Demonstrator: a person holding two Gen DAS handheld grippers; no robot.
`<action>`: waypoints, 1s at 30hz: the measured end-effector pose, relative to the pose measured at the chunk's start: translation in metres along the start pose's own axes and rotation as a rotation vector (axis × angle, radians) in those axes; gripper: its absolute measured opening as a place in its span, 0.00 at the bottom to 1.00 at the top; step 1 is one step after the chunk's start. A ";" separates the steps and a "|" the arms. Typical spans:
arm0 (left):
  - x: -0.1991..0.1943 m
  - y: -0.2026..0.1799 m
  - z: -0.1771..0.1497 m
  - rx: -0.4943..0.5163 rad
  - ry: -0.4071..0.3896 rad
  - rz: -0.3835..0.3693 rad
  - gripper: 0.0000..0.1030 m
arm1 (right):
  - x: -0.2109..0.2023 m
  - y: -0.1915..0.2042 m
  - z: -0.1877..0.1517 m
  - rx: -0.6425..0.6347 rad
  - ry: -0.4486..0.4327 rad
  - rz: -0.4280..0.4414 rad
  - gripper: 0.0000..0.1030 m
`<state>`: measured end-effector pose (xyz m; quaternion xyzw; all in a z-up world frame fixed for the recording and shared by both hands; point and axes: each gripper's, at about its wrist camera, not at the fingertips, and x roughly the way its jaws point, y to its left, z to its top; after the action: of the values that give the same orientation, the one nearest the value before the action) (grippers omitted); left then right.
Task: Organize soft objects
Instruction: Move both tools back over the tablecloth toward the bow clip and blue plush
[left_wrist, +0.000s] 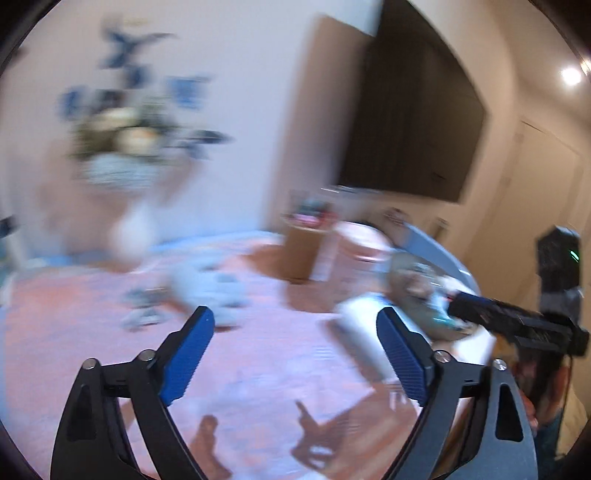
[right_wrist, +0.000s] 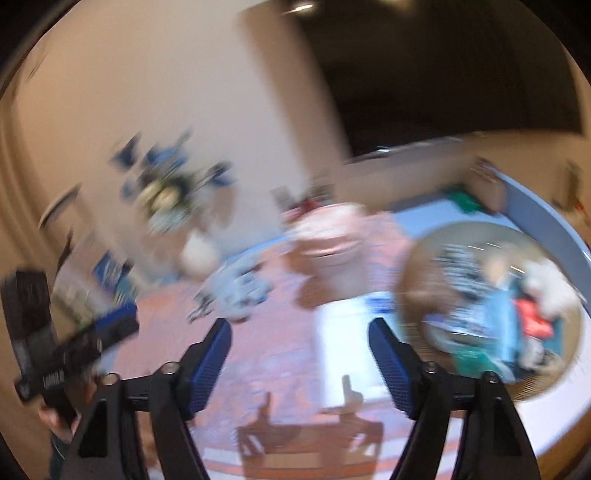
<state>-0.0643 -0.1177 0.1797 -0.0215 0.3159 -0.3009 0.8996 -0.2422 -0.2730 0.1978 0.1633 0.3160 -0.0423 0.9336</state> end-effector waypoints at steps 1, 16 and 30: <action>-0.008 0.019 -0.002 -0.032 -0.011 0.035 0.90 | 0.012 0.018 -0.003 -0.037 0.013 0.008 0.82; 0.036 0.159 -0.107 -0.193 0.139 0.405 0.93 | 0.172 0.068 -0.076 -0.058 0.202 0.098 0.82; 0.040 0.137 -0.118 -0.073 0.084 0.539 0.93 | 0.171 0.099 -0.086 -0.215 0.150 -0.070 0.82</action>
<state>-0.0359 -0.0097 0.0321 0.0432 0.3577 -0.0398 0.9320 -0.1371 -0.1469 0.0582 0.0538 0.3931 -0.0285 0.9175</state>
